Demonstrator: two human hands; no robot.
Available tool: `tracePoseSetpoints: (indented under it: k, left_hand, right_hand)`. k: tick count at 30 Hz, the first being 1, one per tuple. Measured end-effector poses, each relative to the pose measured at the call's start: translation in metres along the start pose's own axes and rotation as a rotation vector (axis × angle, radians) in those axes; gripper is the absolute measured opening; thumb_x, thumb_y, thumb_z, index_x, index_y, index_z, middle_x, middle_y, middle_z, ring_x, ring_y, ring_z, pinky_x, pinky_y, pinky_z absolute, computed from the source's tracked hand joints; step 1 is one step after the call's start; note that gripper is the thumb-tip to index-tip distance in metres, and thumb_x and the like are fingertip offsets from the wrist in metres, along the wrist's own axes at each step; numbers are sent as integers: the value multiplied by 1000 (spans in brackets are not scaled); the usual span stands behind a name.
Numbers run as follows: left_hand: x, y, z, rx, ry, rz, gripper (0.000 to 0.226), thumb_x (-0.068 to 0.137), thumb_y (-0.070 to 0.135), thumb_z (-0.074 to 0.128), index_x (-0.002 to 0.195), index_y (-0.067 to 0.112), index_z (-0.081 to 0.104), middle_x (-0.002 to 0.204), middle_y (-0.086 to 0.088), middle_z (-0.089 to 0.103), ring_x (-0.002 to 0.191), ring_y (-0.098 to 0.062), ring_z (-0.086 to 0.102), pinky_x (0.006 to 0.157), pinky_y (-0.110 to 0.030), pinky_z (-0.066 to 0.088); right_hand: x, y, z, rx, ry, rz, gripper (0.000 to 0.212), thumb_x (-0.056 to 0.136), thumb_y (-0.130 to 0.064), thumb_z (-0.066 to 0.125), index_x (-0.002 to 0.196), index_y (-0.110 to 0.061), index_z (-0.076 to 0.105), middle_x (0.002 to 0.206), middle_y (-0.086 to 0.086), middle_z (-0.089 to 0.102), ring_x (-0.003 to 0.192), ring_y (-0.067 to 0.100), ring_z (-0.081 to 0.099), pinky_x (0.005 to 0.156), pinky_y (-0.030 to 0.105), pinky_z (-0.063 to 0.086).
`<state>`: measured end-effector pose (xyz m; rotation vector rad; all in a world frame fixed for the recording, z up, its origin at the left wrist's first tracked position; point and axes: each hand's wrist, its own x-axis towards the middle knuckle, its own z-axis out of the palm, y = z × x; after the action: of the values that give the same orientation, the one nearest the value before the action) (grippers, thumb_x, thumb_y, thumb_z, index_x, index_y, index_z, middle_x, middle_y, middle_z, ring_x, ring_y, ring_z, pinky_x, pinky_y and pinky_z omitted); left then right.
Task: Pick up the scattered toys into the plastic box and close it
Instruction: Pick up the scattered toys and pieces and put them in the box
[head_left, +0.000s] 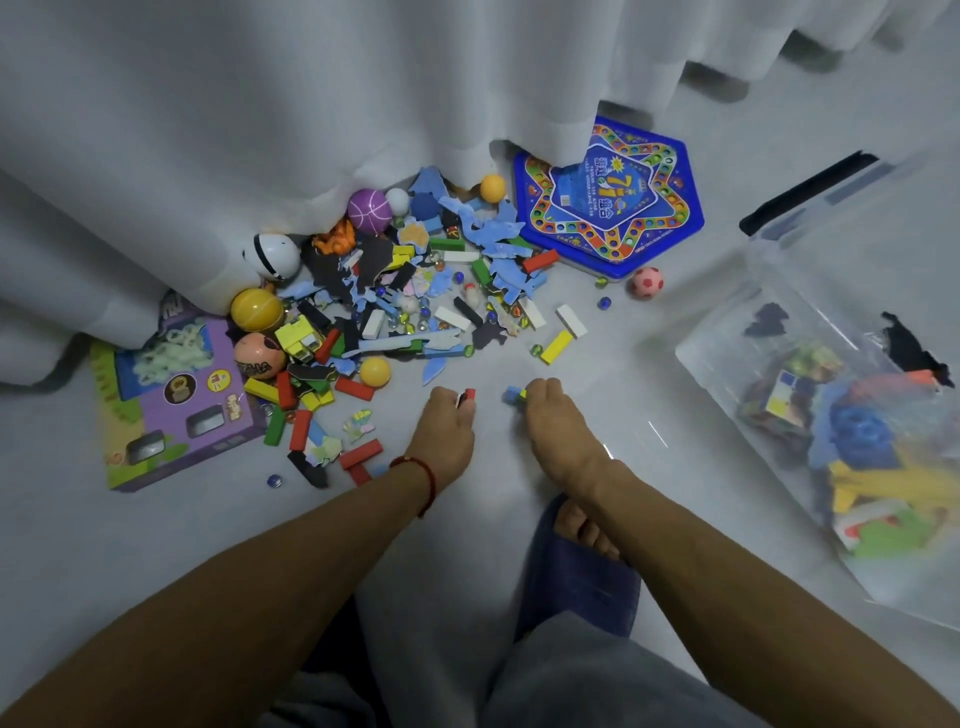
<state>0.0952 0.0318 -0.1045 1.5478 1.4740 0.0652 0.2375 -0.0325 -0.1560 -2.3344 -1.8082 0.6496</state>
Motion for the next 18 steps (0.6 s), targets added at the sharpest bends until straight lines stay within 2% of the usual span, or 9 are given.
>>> tracePoseSetpoints:
  k: [2,3,6,9,11,13,14,16,18]
  left_hand:
    - [-9,23,0,-309,-95,-105,25,104,27,34,112,5,46,80,-10,51,67,-19,53,65,-32,49]
    - [-14,36,1,-429,-150,-113,28,104,24,34,116,3,49,74,-9,48,63,-20,50,63,-34,48]
    - [-36,93,2,-701,-375,-34,30,104,16,36,123,-2,52,73,-10,45,64,-20,47,56,-31,47]
    - [-67,170,9,-757,-565,69,23,102,11,43,114,-5,53,75,-11,48,69,-22,55,59,-32,55]
    - [-88,223,22,-754,-634,91,9,99,4,47,95,-2,52,71,-12,44,60,-22,55,62,-35,59]
    - [-100,268,38,-732,-650,101,9,96,-4,46,89,0,50,75,-15,46,56,-22,57,75,-43,59]
    - [-106,287,43,-728,-661,116,9,95,-4,44,96,0,52,83,-16,48,60,-21,59,83,-46,57]
    - [-116,317,47,-749,-701,120,25,93,3,47,117,4,54,107,-14,45,84,-23,54,91,-44,54]
    - [-127,334,46,-774,-757,105,32,90,13,53,122,12,50,133,-10,37,113,-28,48,102,-46,45]
  right_hand:
    - [-19,3,-24,299,-16,190,15,101,-9,46,113,-2,51,106,18,58,85,30,57,73,35,45]
    - [-33,2,-42,526,2,300,15,102,-13,46,109,-2,53,97,16,62,81,28,59,70,34,46]
    - [-80,8,-115,1193,183,490,19,102,-6,45,110,-1,60,83,11,61,72,20,61,65,29,53]
    - [-121,37,-201,1565,381,528,23,98,4,41,110,3,61,87,12,60,75,18,61,70,26,53]
    - [-139,64,-246,1785,494,603,21,95,7,40,107,6,57,96,18,58,85,24,59,85,31,58]
    - [-150,83,-278,1913,615,672,25,92,11,37,111,6,53,108,19,53,90,27,53,89,33,57]
    - [-154,91,-290,1955,670,681,27,90,11,36,113,6,51,112,19,51,91,27,51,88,33,57]
    - [-158,101,-309,1992,717,686,27,93,5,39,117,10,47,119,22,48,99,30,54,92,36,55]
    - [-162,109,-321,1950,713,773,40,94,-5,43,126,19,39,132,31,43,116,41,55,101,46,51]
